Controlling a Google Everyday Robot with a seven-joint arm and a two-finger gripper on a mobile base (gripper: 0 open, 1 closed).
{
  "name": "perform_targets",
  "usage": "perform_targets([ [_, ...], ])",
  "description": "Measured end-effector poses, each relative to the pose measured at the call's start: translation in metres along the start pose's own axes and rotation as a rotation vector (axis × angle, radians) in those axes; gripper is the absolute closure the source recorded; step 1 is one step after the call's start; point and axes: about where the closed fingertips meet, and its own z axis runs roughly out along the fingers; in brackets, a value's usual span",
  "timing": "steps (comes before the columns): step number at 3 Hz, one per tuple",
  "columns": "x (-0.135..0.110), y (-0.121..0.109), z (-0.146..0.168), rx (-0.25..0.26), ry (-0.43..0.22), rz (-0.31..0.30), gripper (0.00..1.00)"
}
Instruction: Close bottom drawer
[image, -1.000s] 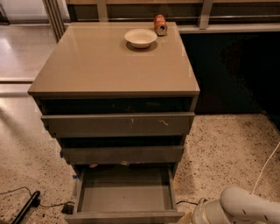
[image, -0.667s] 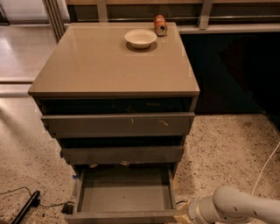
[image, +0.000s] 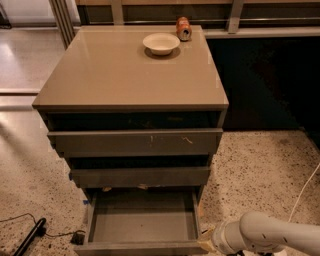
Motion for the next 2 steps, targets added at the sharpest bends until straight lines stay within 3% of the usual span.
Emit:
perform_targets([
  [2,0.024,0.014,0.022,-0.051,0.000,0.020,1.00],
])
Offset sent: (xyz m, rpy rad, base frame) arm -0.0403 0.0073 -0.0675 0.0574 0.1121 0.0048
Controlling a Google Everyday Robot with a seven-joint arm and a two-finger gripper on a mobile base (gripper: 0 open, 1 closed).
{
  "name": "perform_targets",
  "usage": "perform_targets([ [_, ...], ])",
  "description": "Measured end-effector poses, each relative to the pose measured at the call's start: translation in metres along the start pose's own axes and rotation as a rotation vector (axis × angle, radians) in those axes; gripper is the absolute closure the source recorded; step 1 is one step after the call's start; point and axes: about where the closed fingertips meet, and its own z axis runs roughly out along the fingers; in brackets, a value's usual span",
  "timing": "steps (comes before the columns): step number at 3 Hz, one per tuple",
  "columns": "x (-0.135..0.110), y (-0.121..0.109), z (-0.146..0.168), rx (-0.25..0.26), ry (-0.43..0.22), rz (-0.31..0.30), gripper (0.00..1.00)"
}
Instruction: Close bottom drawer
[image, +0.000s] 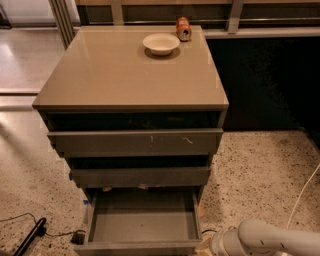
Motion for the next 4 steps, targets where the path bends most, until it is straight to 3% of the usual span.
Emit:
perform_targets([
  [2,0.047,0.006,0.054,-0.053,0.059,0.063,1.00],
  [3,0.047,0.006,0.055,-0.054,0.059,0.064,1.00],
  [4,0.046,-0.009,0.085,-0.033,0.031,0.108,1.00],
])
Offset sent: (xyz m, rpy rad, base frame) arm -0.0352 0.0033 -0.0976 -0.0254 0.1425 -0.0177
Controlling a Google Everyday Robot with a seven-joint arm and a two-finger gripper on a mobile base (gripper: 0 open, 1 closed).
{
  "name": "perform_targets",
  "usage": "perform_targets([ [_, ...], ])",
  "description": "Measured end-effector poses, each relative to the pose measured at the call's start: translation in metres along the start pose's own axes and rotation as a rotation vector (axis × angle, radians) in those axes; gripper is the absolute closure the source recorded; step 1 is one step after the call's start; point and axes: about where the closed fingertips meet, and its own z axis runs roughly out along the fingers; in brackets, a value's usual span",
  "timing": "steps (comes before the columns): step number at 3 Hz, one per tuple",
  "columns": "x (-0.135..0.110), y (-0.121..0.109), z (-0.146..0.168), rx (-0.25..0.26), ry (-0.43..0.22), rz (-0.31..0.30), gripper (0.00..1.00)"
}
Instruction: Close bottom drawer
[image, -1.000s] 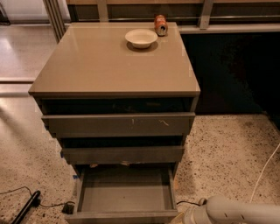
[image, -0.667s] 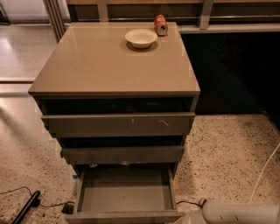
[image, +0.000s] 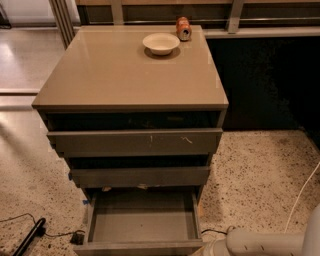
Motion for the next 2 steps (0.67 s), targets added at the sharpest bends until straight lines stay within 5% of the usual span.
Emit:
perform_targets([
  [2,-0.024,-0.036,0.055,0.062,-0.098,0.062,1.00],
])
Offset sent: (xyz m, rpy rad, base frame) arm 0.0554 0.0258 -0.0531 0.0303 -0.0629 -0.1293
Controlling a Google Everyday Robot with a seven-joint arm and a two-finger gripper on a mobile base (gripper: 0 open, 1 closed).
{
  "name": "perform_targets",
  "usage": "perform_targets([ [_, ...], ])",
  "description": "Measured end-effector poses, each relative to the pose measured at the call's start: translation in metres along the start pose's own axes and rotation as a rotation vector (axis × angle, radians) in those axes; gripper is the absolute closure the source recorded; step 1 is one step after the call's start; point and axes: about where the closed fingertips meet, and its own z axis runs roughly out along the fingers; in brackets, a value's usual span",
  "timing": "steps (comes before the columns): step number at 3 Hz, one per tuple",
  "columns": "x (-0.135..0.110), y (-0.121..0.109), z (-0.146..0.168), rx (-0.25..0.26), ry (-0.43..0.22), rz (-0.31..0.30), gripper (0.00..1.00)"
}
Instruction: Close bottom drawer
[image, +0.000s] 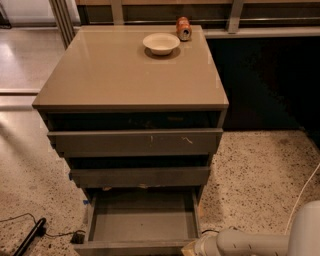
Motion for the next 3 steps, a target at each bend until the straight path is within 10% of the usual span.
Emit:
perform_targets([
  [1,0.0000,0.0000,0.0000,0.000,0.000,0.000,1.00],
  [3,0.0000,0.0000,0.0000,0.000,0.000,0.000,0.59],
])
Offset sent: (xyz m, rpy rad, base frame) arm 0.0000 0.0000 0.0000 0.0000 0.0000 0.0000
